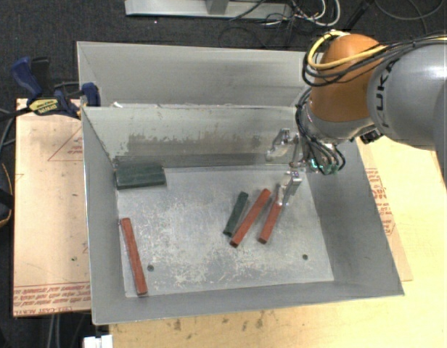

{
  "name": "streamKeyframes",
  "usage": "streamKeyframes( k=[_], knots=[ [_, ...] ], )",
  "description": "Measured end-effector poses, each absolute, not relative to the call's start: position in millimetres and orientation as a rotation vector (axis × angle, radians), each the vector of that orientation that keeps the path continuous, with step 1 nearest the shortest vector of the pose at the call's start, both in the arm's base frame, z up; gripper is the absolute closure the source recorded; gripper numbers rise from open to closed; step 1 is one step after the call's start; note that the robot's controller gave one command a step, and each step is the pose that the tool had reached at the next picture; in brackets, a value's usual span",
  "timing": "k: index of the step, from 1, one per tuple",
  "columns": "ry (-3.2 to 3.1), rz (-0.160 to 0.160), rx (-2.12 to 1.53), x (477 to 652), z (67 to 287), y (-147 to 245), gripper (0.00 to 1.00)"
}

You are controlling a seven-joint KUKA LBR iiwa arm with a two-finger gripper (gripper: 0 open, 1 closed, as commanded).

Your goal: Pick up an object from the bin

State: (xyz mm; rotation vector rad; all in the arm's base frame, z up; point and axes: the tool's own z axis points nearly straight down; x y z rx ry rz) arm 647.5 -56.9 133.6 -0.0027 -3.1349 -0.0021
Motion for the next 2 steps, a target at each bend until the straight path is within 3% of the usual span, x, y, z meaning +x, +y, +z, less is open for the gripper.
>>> streamKeyframes(
  k=[1,2],
  knots=[
    [-3.143,-0.001,-0.001,649.4,138.4,-56.9,0.00],
    [-3.148,-0.002,0.327,620.9,80.7,-21.7,1.00]
  ],
)
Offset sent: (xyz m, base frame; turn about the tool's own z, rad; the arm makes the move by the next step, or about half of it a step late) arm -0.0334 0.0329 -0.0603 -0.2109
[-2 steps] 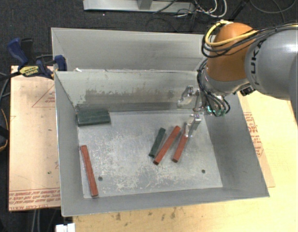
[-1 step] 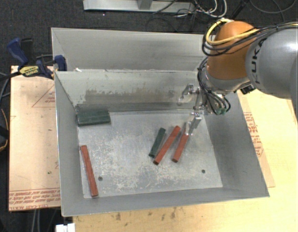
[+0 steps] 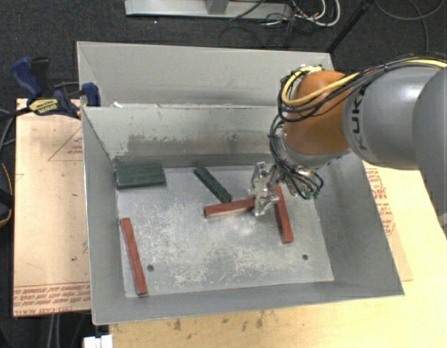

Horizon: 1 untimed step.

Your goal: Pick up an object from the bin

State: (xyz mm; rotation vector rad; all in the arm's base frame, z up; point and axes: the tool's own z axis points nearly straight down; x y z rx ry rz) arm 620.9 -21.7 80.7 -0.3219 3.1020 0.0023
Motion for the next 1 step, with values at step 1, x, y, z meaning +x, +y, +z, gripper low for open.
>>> streamKeyframes(
  k=[1],
  knots=[
    [3.102,0.002,-0.322,620.9,80.7,-21.7,1.00]
  ],
)
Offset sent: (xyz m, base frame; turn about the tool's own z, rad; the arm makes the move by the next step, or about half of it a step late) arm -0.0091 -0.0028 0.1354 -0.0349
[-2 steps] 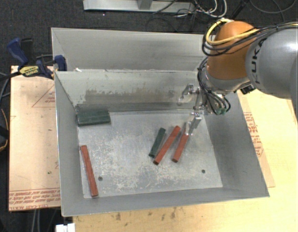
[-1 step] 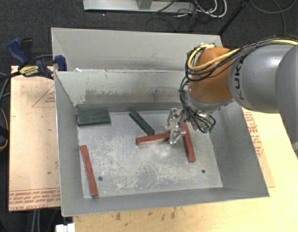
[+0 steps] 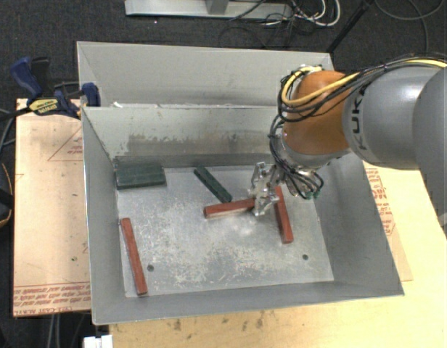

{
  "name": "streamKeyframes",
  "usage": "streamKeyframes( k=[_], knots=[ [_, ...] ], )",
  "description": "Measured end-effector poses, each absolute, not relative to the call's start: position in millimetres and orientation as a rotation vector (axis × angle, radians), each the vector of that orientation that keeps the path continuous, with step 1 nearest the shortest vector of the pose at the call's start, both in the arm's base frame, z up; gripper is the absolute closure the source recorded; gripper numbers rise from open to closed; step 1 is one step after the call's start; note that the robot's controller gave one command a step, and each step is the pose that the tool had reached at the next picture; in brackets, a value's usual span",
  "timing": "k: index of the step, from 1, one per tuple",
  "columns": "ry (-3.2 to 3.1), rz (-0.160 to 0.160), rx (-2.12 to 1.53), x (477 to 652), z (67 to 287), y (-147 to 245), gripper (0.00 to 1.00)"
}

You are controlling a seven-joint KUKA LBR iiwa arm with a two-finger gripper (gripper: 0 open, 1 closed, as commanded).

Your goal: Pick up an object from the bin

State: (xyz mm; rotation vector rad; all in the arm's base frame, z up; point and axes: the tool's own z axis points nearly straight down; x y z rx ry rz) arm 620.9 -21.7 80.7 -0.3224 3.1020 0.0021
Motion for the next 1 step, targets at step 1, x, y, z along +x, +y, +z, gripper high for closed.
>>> streamKeyframes(
  k=[1],
  knots=[
    [3.113,0.000,-0.375,613.4,217.3,-23.7,1.00]
  ],
)
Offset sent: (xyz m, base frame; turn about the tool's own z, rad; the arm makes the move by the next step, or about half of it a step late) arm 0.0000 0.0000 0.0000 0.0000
